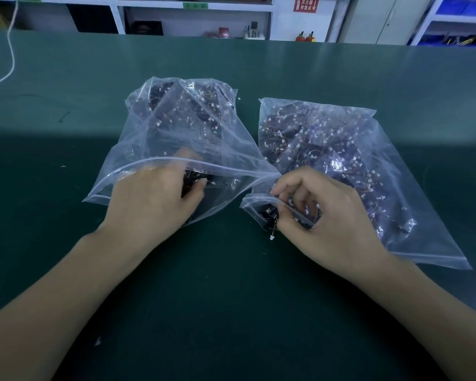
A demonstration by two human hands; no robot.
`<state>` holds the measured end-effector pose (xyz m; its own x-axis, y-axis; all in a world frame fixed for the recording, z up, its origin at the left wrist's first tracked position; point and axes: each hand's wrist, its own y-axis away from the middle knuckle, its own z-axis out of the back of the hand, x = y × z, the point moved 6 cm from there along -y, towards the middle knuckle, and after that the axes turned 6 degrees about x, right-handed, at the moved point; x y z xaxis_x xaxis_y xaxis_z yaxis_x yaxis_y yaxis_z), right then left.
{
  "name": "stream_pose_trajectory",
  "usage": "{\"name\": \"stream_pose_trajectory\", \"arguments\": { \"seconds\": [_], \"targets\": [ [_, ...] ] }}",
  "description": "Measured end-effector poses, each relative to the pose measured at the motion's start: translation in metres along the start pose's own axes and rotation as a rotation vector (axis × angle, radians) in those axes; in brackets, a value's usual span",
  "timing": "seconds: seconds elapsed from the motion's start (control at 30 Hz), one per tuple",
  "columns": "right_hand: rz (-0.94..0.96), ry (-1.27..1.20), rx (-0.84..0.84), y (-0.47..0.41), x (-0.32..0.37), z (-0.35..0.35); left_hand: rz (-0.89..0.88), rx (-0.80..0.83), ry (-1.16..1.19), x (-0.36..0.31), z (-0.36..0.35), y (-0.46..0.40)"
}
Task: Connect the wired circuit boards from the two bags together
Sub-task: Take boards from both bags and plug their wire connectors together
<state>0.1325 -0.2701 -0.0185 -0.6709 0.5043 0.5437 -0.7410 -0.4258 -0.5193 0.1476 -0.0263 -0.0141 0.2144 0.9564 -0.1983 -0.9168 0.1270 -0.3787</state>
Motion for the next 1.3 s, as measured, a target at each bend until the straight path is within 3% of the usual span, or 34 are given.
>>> {"name": "stream_pose_trajectory", "arguments": {
  "seconds": [0.3, 0.43, 0.6, 0.83, 1.0, 1.3],
  "targets": [
    [-0.028, 0.009, 0.041, 0.001, -0.003, -0.002, 0.069, 0.053, -0.053, 0.009, -0.004, -0.001],
    [-0.028, 0.017, 0.073, 0.001, 0.0, -0.002, -0.064, -0.133, 0.007, -0.003, 0.01, 0.001],
    [-0.02, 0.036, 0.075, 0.001, 0.004, -0.002, -0.286, -0.234, 0.195, -0.02, 0.014, 0.009],
    [-0.009, 0.042, 0.037, 0.001, 0.002, -0.001, -0.413, -0.26, 0.409, -0.036, 0.015, 0.018],
    [0.079, 0.019, 0.018, -0.001, 0.004, -0.001, -0.487, -0.223, 0.437, -0.05, 0.014, 0.022],
    [0.137, -0.04, -0.046, -0.001, 0.007, 0.004, -0.432, -0.191, 0.452, -0.046, 0.012, 0.022]
  ]
}}
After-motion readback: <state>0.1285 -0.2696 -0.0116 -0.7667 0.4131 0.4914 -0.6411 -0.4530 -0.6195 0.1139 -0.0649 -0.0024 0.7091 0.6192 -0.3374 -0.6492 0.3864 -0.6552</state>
